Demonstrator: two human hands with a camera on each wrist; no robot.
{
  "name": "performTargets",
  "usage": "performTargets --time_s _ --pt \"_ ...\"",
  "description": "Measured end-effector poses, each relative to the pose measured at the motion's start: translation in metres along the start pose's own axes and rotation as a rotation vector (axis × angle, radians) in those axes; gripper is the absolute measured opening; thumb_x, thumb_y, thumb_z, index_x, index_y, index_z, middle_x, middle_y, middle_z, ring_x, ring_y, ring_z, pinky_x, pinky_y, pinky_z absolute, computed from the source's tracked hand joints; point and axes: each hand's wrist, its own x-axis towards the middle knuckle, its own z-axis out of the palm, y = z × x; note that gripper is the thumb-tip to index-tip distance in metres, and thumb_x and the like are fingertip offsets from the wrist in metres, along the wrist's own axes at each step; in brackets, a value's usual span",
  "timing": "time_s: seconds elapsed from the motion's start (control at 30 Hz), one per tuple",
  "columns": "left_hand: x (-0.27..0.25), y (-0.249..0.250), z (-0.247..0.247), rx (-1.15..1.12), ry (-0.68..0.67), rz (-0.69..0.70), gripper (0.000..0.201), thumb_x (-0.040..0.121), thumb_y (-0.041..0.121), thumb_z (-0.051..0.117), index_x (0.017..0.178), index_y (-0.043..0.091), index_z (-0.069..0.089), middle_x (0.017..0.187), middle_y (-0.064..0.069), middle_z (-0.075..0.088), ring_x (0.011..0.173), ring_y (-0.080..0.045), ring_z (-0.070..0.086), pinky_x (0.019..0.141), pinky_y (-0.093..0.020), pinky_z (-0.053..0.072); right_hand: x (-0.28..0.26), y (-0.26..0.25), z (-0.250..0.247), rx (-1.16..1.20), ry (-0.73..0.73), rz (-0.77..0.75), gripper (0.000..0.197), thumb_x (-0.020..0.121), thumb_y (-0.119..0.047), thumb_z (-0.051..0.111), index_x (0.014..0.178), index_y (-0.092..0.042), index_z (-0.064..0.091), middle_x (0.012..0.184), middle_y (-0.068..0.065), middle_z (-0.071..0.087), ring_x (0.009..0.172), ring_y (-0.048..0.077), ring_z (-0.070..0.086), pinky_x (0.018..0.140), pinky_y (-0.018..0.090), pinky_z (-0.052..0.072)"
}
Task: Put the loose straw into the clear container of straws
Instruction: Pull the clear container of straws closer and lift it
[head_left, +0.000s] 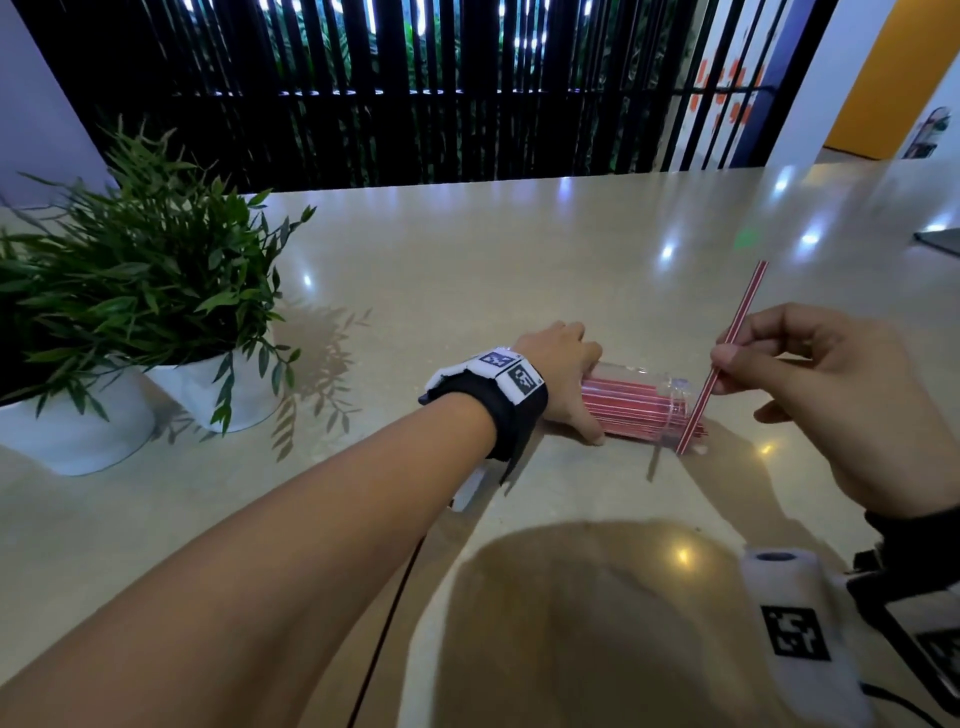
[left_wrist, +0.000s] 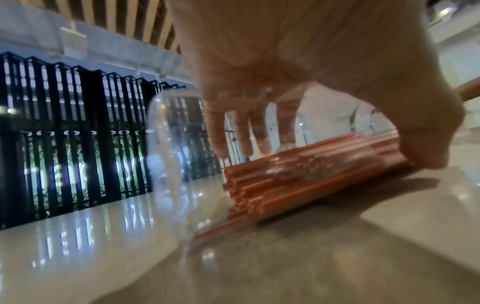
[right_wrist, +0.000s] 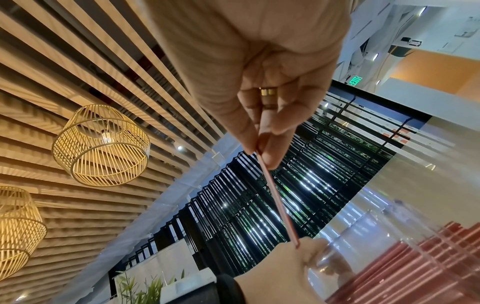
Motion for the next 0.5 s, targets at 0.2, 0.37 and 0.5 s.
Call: performTargets --time_s 0.2,0.37,0.5 --pt "-0.015 -0.003 0.002 -0.156 0.049 -0.122 0.063 0.051 0.054 0.076 0.093 0.016 0.049 0.078 0.0 0.056 0.07 -0.026 0.054 0.061 -0.031 0.043 0.002 -0.005 0.004 0.015 0.007 -0.018 0.014 0.078 -0.008 0.063 0.068 -0.017 0.059 0.048 -0.014 0.063 0.049 -0.003 0.062 0.038 0.009 0.039" --pt "-0.031 -0.015 -0.011 -0.46 0.125 -0.199 0.07 0.062 0.044 0.076 0.117 0.014 0.044 0.108 -0.009 0.063 0.092 -0.029 0.059 0.08 -0.037 0.05 0.007 -0.02 0.006 0.029 0.017 -0.06 0.016 0.078 -0.01 0.063 0.067 -0.02 0.059 0.047 -0.015 0.063 0.052 -0.003 0.063 0.039 0.009 0.04" --pt "-0.045 -0.017 -0.024 -0.691 0.183 -0.242 0.073 0.07 0.035 0.073 0.126 0.009 0.034 0.112 -0.014 0.06 0.092 -0.026 0.055 0.079 -0.03 0.043 0.009 -0.031 0.008 0.048 0.037 -0.085 0.02 0.078 -0.011 0.063 0.065 -0.024 0.057 0.048 -0.017 0.061 0.053 -0.003 0.063 0.04 0.009 0.041"
